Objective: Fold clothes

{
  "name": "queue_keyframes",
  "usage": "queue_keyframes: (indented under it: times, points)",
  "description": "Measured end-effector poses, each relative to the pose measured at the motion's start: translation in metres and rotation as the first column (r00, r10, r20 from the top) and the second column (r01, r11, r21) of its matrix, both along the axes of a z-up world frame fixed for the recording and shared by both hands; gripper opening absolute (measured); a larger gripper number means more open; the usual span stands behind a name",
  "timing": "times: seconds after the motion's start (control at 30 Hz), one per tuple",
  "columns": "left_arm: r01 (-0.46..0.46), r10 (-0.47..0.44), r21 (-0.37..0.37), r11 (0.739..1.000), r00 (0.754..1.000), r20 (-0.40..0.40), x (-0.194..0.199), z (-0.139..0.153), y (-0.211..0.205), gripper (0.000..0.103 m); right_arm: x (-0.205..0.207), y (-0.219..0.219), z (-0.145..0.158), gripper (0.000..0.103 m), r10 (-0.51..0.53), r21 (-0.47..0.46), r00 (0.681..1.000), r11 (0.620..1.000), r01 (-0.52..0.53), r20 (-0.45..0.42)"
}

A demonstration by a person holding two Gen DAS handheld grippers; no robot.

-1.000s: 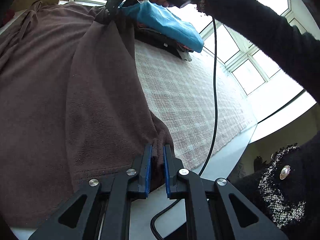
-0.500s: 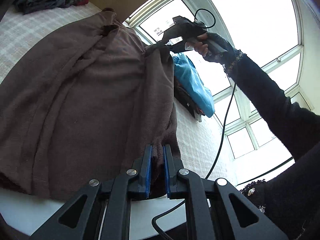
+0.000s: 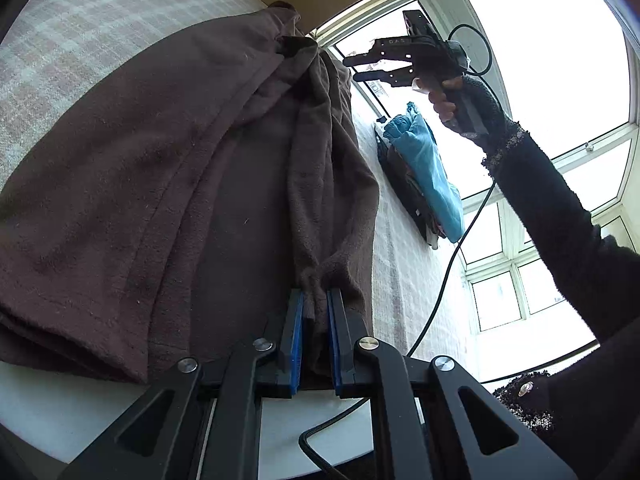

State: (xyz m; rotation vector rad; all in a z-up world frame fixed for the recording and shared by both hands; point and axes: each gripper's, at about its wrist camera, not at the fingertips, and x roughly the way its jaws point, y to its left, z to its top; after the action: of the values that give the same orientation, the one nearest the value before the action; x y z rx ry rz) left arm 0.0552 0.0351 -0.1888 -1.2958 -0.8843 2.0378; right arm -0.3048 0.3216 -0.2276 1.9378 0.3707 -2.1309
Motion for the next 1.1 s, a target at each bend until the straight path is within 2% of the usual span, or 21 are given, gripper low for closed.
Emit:
queue_keyframes:
  times: [0.03, 0.13, 0.27, 0.37, 0.4, 0.47, 0.53, 0.63, 0.67, 0.7, 0.73, 0.77, 0.87, 0.93, 0.97, 1.03, 1.07, 1.1]
  points:
    - [0.006, -0.006, -0.001, 1.000, 1.000, 0.001, 0.001, 0.000, 0.000, 0.010, -0.002, 0.006, 0.000, 0.046, -0.039, -0.040, 0.999, 0.998, 0.038, -0.009]
    - [0.004, -0.003, -0.027, 1.000, 1.000, 0.008, 0.005, 0.001, 0.000, 0.011, -0.005, 0.012, 0.008, 0.046, -0.063, -0.069, 0.998, 0.996, 0.064, 0.006]
    - [0.015, -0.011, -0.109, 0.994, 0.999, 0.036, 0.023, 0.008, -0.005, 0.014, 0.004, 0.023, 0.028, 0.046, -0.079, -0.134, 0.997, 0.988, 0.076, -0.017]
    - [0.022, -0.022, -0.175, 0.984, 1.000, 0.001, 0.029, 0.026, -0.002, 0.016, 0.012, 0.023, 0.035, 0.046, -0.067, -0.163, 0.998, 0.985, 0.065, -0.010]
    - [0.028, -0.034, -0.208, 0.978, 0.999, -0.024, 0.029, 0.034, 0.001, 0.021, 0.015, 0.023, 0.037, 0.047, -0.059, -0.166, 0.998, 0.985, 0.056, -0.010]
    - [0.050, -0.074, -0.270, 0.962, 0.994, -0.082, 0.022, 0.047, 0.012, 0.042, 0.018, 0.018, 0.036, 0.047, -0.039, -0.147, 0.999, 0.988, 0.038, -0.008]
    - [0.087, -0.130, -0.322, 0.943, 0.985, -0.114, 0.005, 0.049, 0.030, 0.045, 0.020, 0.015, 0.034, 0.047, -0.028, -0.144, 1.000, 0.989, 0.028, 0.004]
    - [0.156, -0.232, -0.438, 0.885, 0.965, -0.125, -0.015, 0.039, 0.051, 0.045, 0.020, 0.010, 0.031, 0.047, -0.006, -0.125, 1.000, 0.992, 0.007, 0.009]
    - [0.180, -0.257, -0.459, 0.870, 0.960, -0.109, -0.020, 0.032, 0.055, 0.042, 0.019, 0.009, 0.032, 0.047, -0.001, -0.120, 1.000, 0.993, 0.002, 0.005]
    - [0.206, -0.271, -0.456, 0.866, 0.959, -0.081, -0.022, 0.026, 0.055, 0.038, 0.017, 0.010, 0.036, 0.047, -0.002, -0.129, 1.000, 0.992, 0.000, -0.012]
    - [0.231, -0.284, -0.452, 0.862, 0.957, -0.052, -0.025, 0.020, 0.055, 0.015, 0.016, 0.012, 0.041, 0.047, -0.003, -0.140, 1.000, 0.990, -0.001, -0.029]
    - [0.249, -0.293, -0.445, 0.860, 0.956, -0.031, -0.027, 0.015, 0.054, 0.007, 0.012, 0.016, 0.048, 0.047, -0.015, -0.168, 0.999, 0.986, 0.007, -0.050]
    - [0.213, -0.244, -0.425, 0.880, 0.970, -0.019, -0.017, 0.013, 0.040, 0.007, -0.002, 0.029, 0.056, 0.045, -0.079, -0.237, 0.993, 0.970, 0.057, -0.084]
    - [0.191, -0.216, -0.424, 0.885, 0.976, -0.010, -0.011, 0.013, 0.031, 0.009, -0.012, 0.030, 0.051, 0.018, -0.084, -0.241, 0.993, 0.969, 0.062, -0.083]
    - [0.183, -0.209, -0.429, 0.884, 0.978, -0.013, -0.009, 0.016, 0.029, 0.012, -0.016, 0.031, 0.048, 0.018, -0.090, -0.231, 0.992, 0.971, 0.069, -0.083]
    - [0.160, -0.215, -0.499, 0.852, 0.975, -0.054, -0.009, 0.032, 0.034, 0.015, -0.026, 0.033, 0.034, 0.018, -0.115, -0.233, 0.990, 0.968, 0.094, -0.078]
    - [0.148, -0.222, -0.527, 0.837, 0.972, -0.080, -0.009, 0.042, 0.037, 0.016, -0.035, 0.031, 0.015, 0.018, -0.120, -0.207, 0.991, 0.973, 0.105, -0.059]
    - [0.131, -0.225, -0.542, 0.830, 0.968, -0.111, -0.011, 0.051, 0.040, 0.018, -0.039, 0.032, 0.008, 0.018, -0.117, -0.200, 0.992, 0.974, 0.108, -0.036]
